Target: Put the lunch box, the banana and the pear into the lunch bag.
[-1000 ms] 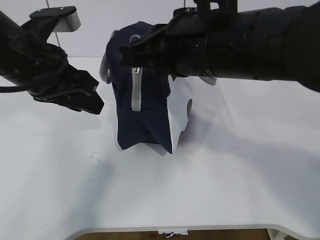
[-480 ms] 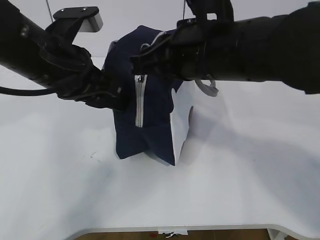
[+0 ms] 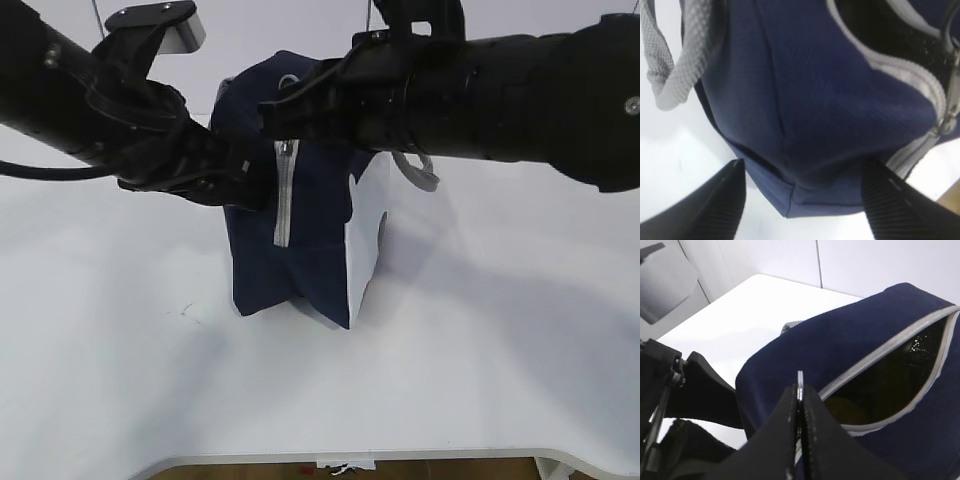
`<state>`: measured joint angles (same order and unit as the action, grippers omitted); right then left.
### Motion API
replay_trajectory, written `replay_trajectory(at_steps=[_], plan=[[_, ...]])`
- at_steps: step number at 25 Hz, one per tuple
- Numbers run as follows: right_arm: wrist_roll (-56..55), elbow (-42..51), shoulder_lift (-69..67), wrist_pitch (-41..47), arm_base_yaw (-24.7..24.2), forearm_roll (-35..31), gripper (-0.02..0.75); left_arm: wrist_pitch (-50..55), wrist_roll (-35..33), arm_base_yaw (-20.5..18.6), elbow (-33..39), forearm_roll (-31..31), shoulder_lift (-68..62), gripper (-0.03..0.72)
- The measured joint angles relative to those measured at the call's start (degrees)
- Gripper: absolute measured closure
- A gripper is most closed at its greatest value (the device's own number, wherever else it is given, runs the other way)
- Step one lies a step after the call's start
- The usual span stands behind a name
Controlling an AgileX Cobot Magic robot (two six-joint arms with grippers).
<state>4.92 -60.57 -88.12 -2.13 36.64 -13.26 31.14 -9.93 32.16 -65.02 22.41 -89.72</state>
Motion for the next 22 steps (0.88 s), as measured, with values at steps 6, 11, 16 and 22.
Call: replay_trajectory(at_steps=[6, 11, 16, 22], plan=[[0.0, 0.0, 0.0, -1.79, 0.0, 0.0, 0.737, -2.15, -0.12, 0.21, 0.0, 0.56, -1.78, 0.16], [0.0, 0.0, 0.0, -2.46, 0.0, 0.0, 0.737, -4.21, -0.13, 1.25, 0.0, 0.91, -4.42, 0.419], [0.08, 0.0, 0.0, -2.46, 0.0, 0.0, 0.737, -4.48, -0.13, 1.64, 0.0, 0.24, -4.84, 0.666], [0.21, 0.0, 0.0, -2.27, 0.0, 0.0, 0.737, -2.03, -0.23, 1.78, 0.0, -5.86, -4.84, 0.688]])
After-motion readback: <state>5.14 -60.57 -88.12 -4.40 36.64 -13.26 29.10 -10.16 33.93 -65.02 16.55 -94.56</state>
